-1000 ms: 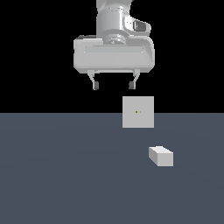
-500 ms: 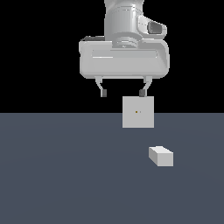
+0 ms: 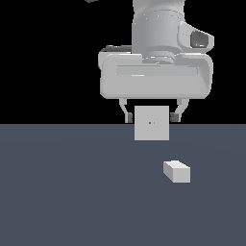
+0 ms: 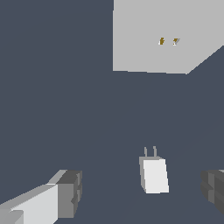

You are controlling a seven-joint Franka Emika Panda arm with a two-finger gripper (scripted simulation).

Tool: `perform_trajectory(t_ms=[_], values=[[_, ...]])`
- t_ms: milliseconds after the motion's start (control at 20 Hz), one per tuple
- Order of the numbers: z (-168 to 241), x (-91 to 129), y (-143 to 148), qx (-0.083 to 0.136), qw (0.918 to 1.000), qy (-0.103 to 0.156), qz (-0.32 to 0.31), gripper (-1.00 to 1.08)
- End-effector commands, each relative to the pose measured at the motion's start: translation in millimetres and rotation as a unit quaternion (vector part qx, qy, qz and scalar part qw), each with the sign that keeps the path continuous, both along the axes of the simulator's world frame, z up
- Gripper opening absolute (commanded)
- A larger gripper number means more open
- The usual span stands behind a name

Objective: Plug the charger into the wall socket.

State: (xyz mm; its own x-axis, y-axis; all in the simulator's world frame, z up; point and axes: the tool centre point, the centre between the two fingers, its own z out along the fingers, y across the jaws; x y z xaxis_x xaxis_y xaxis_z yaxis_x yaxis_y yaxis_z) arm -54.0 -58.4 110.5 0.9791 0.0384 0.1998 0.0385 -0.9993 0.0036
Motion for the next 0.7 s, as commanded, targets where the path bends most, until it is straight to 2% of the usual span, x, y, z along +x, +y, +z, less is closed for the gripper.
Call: perform_trajectory(t_ms=[0, 350, 650], values=[[-9.1, -5.4, -8.2, 0.000, 0.9999, -0.013, 0.003, 1.00], [-30.6, -14.9, -25.8, 0.002, 0.9991, -0.041, 0.012, 1.00], [-42.1, -18.5, -34.6, 0.004, 0.9983, -0.056, 0.017, 1.00]])
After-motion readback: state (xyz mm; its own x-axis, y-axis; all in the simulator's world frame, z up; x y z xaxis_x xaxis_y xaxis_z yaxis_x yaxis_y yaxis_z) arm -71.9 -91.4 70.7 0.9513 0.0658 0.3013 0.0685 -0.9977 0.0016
